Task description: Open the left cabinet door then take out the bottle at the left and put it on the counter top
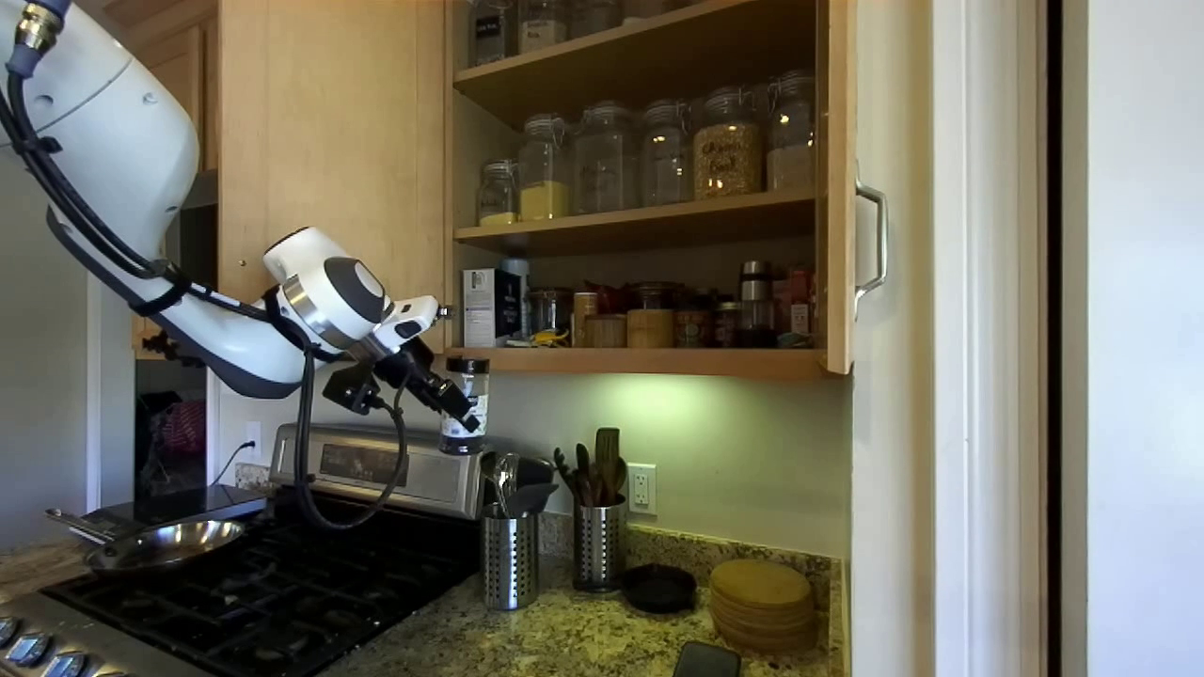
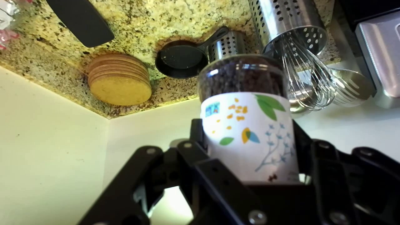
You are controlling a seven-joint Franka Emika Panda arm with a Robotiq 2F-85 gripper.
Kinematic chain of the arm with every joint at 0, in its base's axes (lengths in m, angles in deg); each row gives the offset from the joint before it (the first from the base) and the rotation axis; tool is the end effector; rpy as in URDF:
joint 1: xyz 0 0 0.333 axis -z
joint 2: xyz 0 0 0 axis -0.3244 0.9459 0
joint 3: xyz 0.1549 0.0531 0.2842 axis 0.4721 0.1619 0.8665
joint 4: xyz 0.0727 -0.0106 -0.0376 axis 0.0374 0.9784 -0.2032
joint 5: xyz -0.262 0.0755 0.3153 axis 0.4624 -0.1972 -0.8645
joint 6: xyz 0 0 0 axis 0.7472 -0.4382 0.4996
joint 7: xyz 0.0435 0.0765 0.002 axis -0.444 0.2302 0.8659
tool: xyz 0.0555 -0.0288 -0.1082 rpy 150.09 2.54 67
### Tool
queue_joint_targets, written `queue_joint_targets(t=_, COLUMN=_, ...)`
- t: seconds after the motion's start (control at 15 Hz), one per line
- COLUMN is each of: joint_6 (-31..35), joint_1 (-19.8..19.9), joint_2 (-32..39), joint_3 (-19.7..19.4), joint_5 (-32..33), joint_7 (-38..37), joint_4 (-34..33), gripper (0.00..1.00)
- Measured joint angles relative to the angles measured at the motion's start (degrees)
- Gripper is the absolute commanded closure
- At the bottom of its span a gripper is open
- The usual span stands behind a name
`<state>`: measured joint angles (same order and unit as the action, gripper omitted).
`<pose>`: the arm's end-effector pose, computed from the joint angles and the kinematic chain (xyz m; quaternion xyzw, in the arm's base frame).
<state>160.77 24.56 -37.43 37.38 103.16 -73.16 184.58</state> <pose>0.5631 0.1046 0.4695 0.9070 -0.1731 0.3829 0.0275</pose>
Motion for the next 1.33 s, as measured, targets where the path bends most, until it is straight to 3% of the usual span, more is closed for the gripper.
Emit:
queue_joint_targets(t=0.67, joint_6=3.99, joint_1=0.14, joint_2=0.97, joint_3=-1.64, joint_5=1.06, joint_7=1.96, joint_4=2.84, gripper=0.62)
queue_joint_targets(t=1.33, joint_6=9.11, joint_1=3.33, joint_2=7.23, joint_3=-2.59, joint_5=22.54, joint_7=-7.54, joint_4=3.85, gripper=0.62)
